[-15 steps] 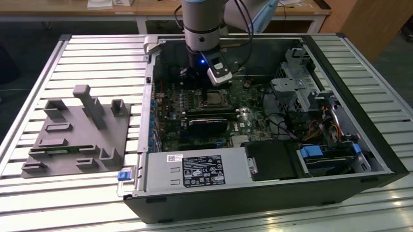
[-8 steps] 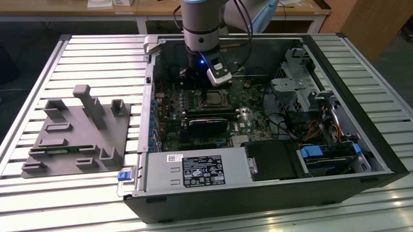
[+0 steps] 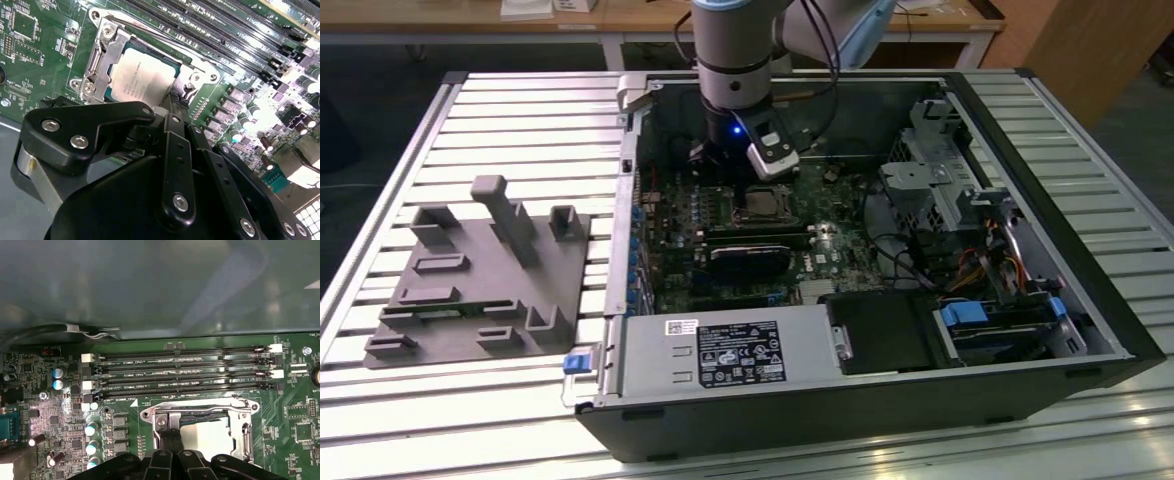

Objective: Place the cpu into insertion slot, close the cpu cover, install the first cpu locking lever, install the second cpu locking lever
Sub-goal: 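Close the cpu cover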

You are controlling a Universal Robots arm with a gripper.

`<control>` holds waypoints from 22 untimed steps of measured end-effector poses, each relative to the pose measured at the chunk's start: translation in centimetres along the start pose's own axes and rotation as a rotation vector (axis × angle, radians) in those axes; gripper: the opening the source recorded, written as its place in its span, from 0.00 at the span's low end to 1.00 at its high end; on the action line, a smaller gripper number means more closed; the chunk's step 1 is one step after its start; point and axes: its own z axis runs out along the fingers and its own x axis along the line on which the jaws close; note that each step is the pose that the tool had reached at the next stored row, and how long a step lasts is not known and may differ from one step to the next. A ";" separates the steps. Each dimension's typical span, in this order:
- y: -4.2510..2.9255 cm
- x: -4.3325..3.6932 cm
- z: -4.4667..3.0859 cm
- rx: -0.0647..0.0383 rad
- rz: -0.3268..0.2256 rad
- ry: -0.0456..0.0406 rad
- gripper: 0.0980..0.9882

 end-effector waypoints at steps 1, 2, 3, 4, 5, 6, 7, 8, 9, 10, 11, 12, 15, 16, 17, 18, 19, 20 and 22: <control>0.00 0.00 0.02 0.000 -0.005 0.0002 0.01; 0.00 0.00 0.04 -0.001 -0.009 0.0004 0.01; 0.00 0.00 0.05 -0.001 -0.013 0.0005 0.01; 0.00 0.00 0.07 -0.001 -0.017 0.0006 0.01; 0.00 0.00 0.08 -0.001 -0.020 0.0006 0.01; 0.00 -0.02 0.09 -0.002 -0.022 0.0008 0.01; 0.00 -0.04 0.10 -0.002 -0.024 0.0009 0.01; 0.00 -0.07 0.11 -0.002 -0.025 0.0010 0.01; 0.01 -0.10 0.13 -0.002 -0.026 0.0010 0.01; 0.01 -0.13 0.14 -0.002 -0.027 0.0010 0.01; 0.01 -0.18 0.15 -0.002 -0.028 0.0010 0.01; 0.01 -0.22 0.15 -0.002 -0.028 0.0010 0.01; 0.03 -0.38 0.17 -0.002 -0.029 0.0010 0.01; 0.03 -0.39 0.17 -0.002 -0.029 0.0009 0.01; 0.03 -0.40 0.17 -0.002 -0.029 0.0009 0.01; 0.03 -0.40 0.15 -0.002 -0.029 0.0009 0.01; 0.05 -0.42 0.11 -0.003 -0.029 0.0004 0.01; 0.06 -0.43 0.04 -0.004 -0.029 -0.0002 0.01; 0.05 -0.44 -0.24 -0.003 -0.029 0.0007 0.01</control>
